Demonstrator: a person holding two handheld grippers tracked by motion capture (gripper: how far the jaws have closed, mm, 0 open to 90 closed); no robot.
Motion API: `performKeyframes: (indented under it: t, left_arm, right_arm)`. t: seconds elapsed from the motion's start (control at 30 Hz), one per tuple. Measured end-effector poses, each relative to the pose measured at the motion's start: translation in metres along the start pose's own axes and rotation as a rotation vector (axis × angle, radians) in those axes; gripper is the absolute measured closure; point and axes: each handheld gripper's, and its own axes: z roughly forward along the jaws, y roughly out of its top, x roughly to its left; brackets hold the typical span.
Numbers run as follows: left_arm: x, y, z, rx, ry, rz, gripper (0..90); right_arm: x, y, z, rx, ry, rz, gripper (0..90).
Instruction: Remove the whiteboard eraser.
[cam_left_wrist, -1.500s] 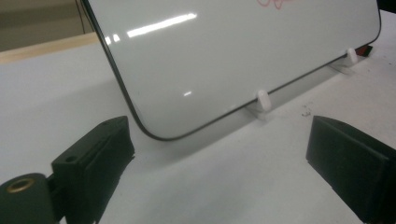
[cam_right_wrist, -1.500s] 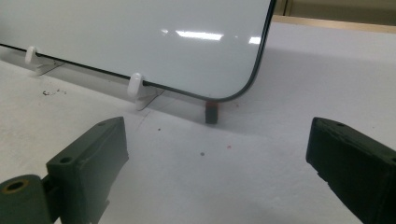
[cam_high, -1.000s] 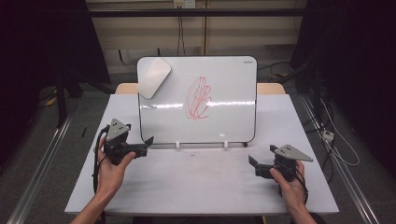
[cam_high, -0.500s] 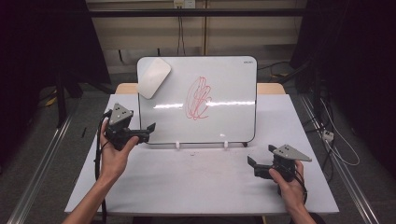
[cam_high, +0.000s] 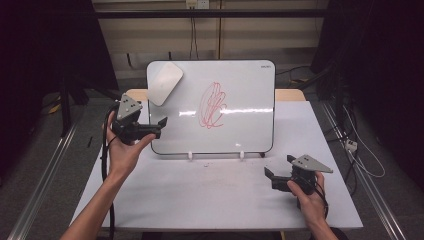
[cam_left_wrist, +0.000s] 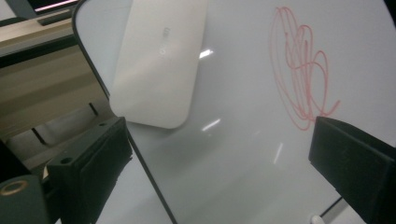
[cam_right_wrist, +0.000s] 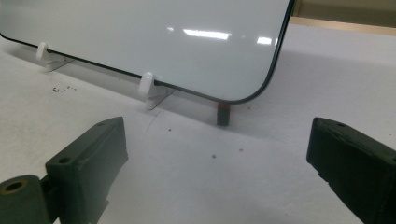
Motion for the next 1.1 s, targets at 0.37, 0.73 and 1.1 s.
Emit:
performKeyframes:
  t: [0.37, 0.73, 1.1]
  left_arm:
    - [0.005, 0.022, 0.018, 0.028, 0.078, 0.093, 6.3]
    - [0.013, 0.040, 0.043, 0.040, 0.135, 0.130, 8.8]
    - [0.019, 0.045, 0.067, 0.078, 0.139, 0.143, 11.9]
  right_arm:
    - [0.000, 0.000, 0.000, 0.002, 0.004, 0.002, 5.1]
    - [0.000, -0.001, 0.000, 0.002, 0.007, 0.000, 5.1]
    - [0.001, -0.001, 0.000, 0.003, 0.011, 0.000, 5.1]
